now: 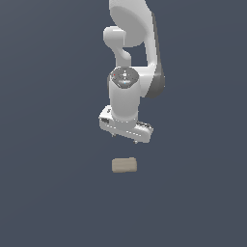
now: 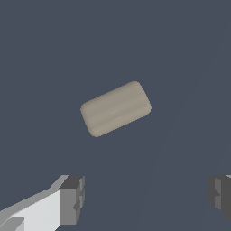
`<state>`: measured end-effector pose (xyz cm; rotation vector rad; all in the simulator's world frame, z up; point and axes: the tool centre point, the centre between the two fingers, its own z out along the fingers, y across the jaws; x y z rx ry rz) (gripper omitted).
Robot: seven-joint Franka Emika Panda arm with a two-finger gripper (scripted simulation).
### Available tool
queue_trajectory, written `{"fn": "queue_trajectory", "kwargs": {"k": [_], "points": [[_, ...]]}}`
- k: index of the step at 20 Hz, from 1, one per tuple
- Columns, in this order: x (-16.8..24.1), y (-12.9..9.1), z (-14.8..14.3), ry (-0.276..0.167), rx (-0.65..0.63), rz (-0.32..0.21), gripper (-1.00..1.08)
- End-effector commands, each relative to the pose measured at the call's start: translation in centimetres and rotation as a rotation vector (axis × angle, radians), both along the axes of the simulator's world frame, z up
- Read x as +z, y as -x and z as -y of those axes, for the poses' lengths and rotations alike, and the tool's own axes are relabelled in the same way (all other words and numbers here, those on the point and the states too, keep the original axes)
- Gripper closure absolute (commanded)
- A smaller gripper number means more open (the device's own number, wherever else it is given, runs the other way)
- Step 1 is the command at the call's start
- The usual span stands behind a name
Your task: Pick up the object and move it to a goal position.
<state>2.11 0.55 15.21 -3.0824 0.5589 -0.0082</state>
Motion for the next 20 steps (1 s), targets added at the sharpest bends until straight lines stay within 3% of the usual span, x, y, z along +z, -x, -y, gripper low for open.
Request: {"fn": "queue_trajectory", "kwargs": {"k": [1, 20], "points": [[-0.5, -0.4, 0.0, -0.002, -0.073, -0.002, -0.92], [-4.6, -3.6, 0.2, -0.007, -0.616, -0.015, -0.92]]}}
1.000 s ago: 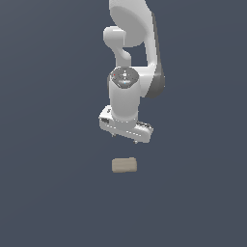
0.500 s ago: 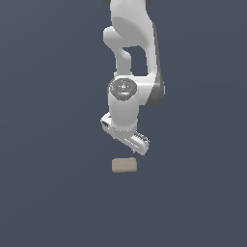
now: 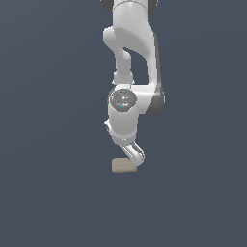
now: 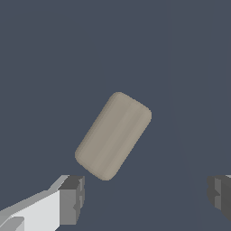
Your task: Pick up the object and move it to a goal position.
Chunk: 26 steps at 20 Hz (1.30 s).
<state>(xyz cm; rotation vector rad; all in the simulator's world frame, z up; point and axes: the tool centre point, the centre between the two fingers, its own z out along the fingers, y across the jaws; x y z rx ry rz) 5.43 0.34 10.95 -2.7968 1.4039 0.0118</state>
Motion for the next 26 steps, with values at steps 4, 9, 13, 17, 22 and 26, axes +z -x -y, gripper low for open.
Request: {"fn": "queue_trajectory", "kwargs": {"k": [4, 9, 13, 17, 22, 26], "points": [[-1.2, -0.8, 0.0, 0.002, -0.156, -0.003, -0.92], [-2.3, -1.6, 0.0, 0.005, -0.295, -0.004, -0.92], [-3.1, -2.1, 0.0, 0.008, -0.396, -0.004, -0.92], [-3.8, -2.5, -0.1, 0.011, -0.475, -0.004, -0.92], [-4.3, -2.8, -0.1, 0.013, -0.541, -0.003, -0.92], [-4.5, -2.9, -0.1, 0.014, -0.568, -0.003, -0.92]]}}
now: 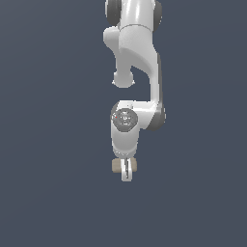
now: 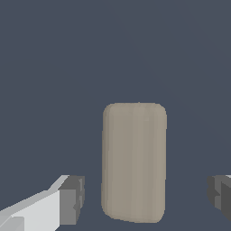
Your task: Pick up the object and move it to a goal position.
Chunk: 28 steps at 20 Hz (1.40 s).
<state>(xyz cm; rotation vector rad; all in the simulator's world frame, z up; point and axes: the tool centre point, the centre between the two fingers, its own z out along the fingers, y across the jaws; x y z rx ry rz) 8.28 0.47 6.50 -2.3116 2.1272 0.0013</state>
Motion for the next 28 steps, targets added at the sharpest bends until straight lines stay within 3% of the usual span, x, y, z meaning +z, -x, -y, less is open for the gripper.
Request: {"fn": "queue_trajectory", "kwargs": {"k": [1, 22, 23, 28], "points": [[-0.1, -0.1, 0.0, 0.001, -0.015, 0.0, -0.92], [-5.1, -0.1, 0.0, 0.0, -0.018, 0.0, -0.92], [-5.1, -0.1, 0.0, 0.0, -0.018, 0.0, 1.08], [-5.1, -0.1, 0.0, 0.0, -0.018, 0.0, 1.08]]}}
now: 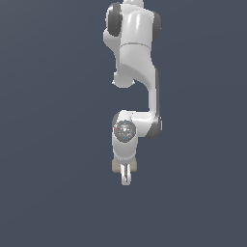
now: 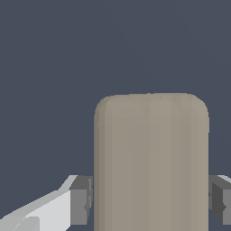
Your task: Pick up the object and move it to a goal position.
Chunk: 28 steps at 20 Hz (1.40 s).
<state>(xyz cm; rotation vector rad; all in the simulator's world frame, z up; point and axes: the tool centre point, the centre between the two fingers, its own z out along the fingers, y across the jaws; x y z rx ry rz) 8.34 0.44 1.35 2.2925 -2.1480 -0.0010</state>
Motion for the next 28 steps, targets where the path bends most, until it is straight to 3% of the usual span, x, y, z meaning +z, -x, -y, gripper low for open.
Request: {"fn": "queue_trajectory", "kwargs": {"k": [1, 15, 28], "points": [[0.0, 0.0, 0.0, 0.0, 0.0, 0.0, 1.08], [2.0, 0.9, 0.3, 0.0, 0.0, 0.0, 1.08], [11.1, 4.7, 1.8, -0.004, 0.0, 0.0, 1.08]]}}
